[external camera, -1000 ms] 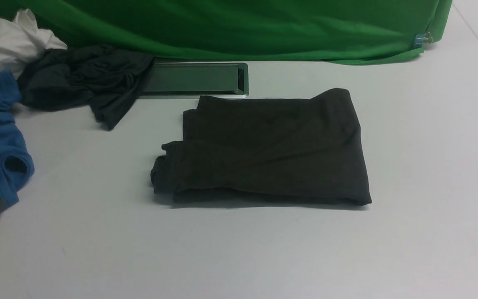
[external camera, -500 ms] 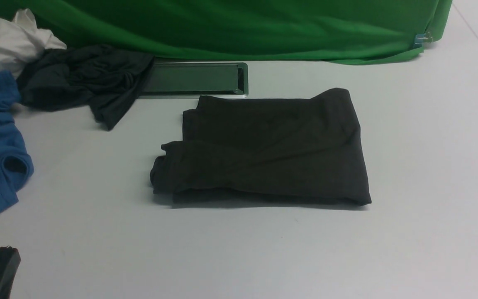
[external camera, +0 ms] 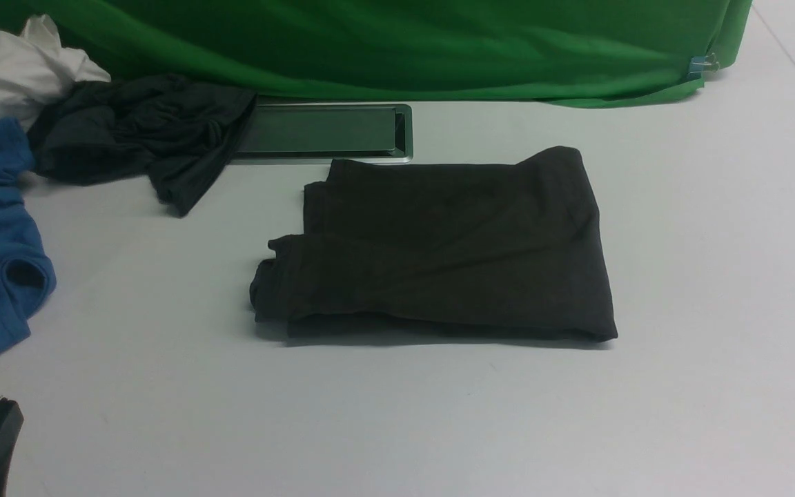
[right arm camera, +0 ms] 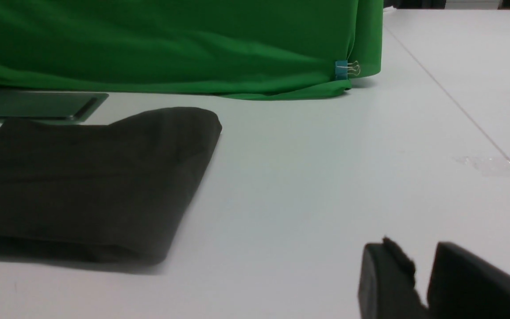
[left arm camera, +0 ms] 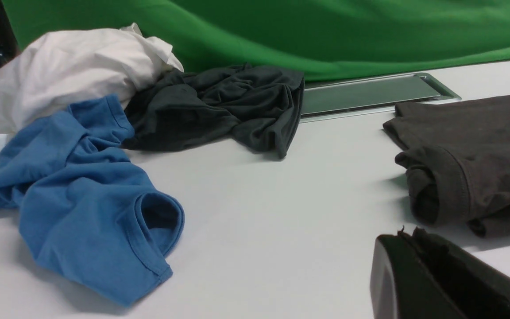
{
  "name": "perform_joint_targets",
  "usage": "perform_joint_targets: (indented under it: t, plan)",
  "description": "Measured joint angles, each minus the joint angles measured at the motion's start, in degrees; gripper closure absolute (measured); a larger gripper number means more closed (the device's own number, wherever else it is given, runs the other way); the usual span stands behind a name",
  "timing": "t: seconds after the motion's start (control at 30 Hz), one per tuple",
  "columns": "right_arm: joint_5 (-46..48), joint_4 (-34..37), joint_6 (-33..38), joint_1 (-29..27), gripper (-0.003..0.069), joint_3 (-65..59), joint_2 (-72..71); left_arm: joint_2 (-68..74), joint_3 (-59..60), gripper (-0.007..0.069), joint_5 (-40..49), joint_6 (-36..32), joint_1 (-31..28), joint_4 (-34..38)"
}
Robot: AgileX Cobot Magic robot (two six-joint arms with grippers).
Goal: Fold a long-sleeved shirt on a white desktop.
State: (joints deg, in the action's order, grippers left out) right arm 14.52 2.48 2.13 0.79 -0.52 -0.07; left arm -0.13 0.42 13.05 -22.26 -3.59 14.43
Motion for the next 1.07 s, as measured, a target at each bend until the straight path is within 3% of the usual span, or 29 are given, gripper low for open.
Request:
perform_joint_targets:
  t: [1.07]
  plan:
    - [-0.05, 0.0, 0.0, 0.0, 0.042, 0.0, 0.0, 0.0, 0.0, 0.0606, 0.0, 0.0, 0.0, 0.0]
